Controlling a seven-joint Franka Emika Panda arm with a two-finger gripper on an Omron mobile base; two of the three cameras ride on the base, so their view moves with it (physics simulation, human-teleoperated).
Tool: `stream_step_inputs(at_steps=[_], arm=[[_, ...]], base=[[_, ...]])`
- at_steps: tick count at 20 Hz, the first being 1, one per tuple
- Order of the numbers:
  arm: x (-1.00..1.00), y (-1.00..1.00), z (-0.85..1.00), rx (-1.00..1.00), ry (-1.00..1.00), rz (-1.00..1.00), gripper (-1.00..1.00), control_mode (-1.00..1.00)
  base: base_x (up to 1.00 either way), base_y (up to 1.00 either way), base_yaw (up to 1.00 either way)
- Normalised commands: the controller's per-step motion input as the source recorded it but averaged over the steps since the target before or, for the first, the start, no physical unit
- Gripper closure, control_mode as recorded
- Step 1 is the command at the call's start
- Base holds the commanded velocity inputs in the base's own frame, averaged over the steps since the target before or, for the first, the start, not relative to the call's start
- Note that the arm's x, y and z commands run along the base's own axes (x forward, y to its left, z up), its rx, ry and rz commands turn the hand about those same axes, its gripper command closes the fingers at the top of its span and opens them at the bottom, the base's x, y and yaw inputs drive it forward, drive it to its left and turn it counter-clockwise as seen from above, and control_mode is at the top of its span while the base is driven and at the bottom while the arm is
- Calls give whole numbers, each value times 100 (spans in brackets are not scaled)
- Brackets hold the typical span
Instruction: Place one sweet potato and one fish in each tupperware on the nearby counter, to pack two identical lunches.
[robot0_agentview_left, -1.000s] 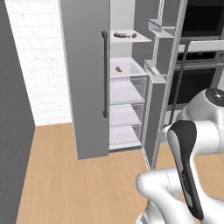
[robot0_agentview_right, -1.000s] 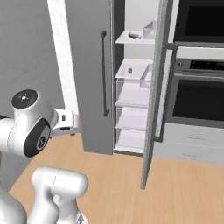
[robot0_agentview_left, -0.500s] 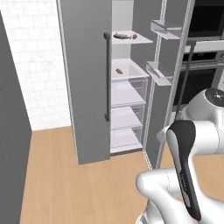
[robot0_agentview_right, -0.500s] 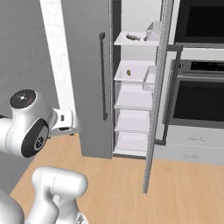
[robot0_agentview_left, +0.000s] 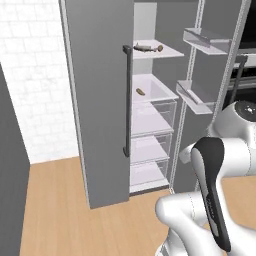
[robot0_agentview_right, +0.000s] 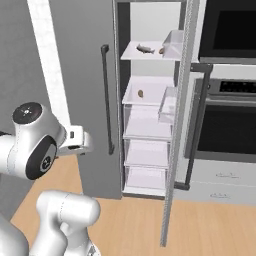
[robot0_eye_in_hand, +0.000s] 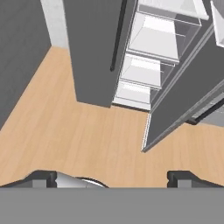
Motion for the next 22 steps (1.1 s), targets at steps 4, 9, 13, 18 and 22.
stream_step_inputs(at_steps=[4,9,13,18,22], arm=[[0,0,0,0,0,0,-100,100],[0,0,0,0,0,0,-100,100],[0,0,0,0,0,0,-100,100],[0,0,0,0,0,0,-100,100],[0,0,0,0,0,0,-100,100]], base=[[68,-4,-4],[67,-14,-1],[55,-27,0],[41,-41,0],[35,-33,0]])
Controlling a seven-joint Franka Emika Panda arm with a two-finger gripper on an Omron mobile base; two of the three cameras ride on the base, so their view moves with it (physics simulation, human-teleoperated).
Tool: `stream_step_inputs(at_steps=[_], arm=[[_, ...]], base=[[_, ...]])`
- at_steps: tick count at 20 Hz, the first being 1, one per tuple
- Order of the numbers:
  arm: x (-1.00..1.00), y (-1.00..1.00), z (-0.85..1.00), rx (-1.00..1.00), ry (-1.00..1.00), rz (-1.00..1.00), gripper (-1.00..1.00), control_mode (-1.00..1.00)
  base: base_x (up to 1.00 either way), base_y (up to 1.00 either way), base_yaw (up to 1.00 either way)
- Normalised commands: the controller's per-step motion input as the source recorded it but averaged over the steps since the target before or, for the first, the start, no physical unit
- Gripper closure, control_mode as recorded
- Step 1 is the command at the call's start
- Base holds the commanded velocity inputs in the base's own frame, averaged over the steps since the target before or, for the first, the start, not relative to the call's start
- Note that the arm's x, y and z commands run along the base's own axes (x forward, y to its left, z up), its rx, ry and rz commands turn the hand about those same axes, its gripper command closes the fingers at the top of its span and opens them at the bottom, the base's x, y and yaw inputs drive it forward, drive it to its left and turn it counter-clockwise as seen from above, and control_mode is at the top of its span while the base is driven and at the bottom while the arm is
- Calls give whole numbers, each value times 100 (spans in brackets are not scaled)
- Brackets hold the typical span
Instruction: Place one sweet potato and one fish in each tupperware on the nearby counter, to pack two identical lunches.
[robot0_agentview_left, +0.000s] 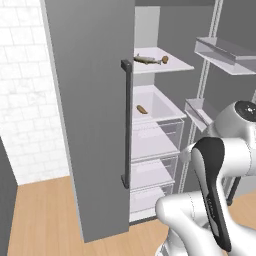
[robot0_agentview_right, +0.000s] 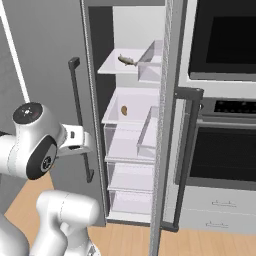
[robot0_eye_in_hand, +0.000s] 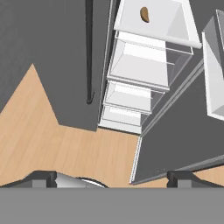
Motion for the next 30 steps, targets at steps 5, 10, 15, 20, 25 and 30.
stream_step_inputs(at_steps=[5,10,15,20,25,30], arm=[[0,0,0,0,0,0,-100,100],[0,0,0,0,0,0,-100,100],[0,0,0,0,0,0,-100,100],[0,0,0,0,0,0,-100,100],[0,0,0,0,0,0,-100,100],[23,0,-4,0,0,0,-100,-100]], base=[[48,-13,0],[47,-20,0],[36,-32,0],[30,-37,0],[35,-22,0],[28,-1,0]])
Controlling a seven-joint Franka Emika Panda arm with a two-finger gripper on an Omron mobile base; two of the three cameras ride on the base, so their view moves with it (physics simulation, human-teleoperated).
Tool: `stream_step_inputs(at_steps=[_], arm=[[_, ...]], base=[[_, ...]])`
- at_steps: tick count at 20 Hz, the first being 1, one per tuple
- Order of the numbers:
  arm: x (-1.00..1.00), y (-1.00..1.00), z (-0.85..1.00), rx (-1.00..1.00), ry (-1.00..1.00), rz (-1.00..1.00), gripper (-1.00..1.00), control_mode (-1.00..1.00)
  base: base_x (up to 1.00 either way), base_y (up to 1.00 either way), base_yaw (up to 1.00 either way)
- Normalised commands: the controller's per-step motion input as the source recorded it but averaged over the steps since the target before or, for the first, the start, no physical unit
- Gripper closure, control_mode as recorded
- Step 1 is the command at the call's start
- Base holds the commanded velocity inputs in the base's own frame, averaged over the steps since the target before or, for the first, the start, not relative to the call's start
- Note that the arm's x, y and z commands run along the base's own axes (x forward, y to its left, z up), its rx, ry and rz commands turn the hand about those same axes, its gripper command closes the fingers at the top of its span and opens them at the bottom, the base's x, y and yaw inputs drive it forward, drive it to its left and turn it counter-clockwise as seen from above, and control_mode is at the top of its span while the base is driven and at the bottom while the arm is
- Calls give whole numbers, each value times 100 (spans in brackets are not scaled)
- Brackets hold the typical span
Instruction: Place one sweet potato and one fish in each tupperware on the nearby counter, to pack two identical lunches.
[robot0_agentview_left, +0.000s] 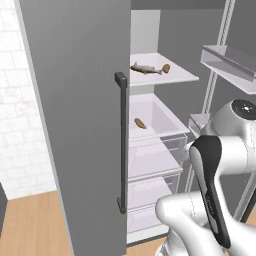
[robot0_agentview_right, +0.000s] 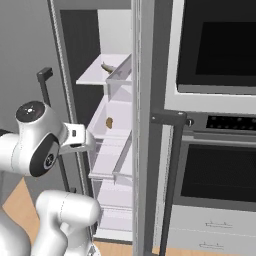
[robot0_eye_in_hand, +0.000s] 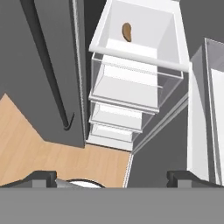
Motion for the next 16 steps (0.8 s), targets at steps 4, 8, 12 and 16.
stream_step_inputs(at_steps=[4,8,12,16], arm=[[65,0,-13,0,0,0,-100,-100],[67,1,-25,0,0,0,-100,-100],[85,12,-31,0,0,0,-100,-100],[98,9,-24,4,0,0,-100,-100]], base=[[0,0,0],[0,0,0],[0,0,0],[0,0,0]])
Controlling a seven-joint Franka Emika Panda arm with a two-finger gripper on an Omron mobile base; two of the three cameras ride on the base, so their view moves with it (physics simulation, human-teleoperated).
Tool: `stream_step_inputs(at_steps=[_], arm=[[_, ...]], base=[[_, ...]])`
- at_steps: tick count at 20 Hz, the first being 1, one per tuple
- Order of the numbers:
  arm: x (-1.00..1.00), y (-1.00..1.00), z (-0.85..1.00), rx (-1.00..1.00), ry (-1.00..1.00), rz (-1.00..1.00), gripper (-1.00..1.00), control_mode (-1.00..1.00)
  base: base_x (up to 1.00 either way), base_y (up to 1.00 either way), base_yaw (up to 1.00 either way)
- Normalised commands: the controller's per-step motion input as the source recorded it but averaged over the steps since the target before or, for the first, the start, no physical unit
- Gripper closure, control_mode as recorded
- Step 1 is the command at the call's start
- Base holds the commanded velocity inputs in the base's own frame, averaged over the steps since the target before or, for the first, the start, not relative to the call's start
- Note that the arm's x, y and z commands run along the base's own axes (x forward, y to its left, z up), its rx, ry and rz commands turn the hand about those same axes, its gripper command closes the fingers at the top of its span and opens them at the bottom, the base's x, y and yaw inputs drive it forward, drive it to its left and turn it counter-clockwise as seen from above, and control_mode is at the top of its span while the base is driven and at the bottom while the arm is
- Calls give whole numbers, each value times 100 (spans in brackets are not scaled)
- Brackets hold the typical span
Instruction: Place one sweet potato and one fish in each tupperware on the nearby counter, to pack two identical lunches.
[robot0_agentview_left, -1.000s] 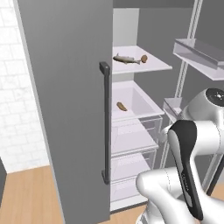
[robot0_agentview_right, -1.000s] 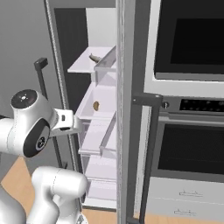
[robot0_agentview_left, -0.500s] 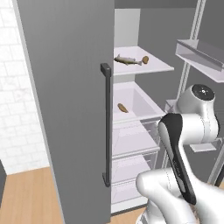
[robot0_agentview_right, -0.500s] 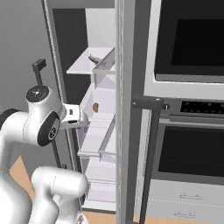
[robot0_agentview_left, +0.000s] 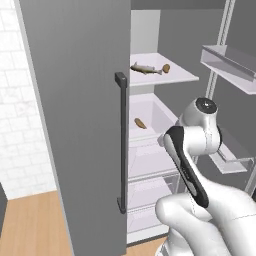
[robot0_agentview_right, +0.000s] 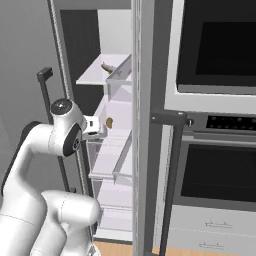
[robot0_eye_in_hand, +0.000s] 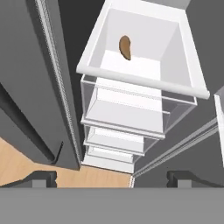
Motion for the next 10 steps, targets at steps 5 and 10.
stream_step_inputs(at_steps=[5,10], arm=[[70,0,-2,16,2,1,-100,-100],[51,0,-23,13,0,0,-100,-100]], base=[[0,0,0],[0,0,0]])
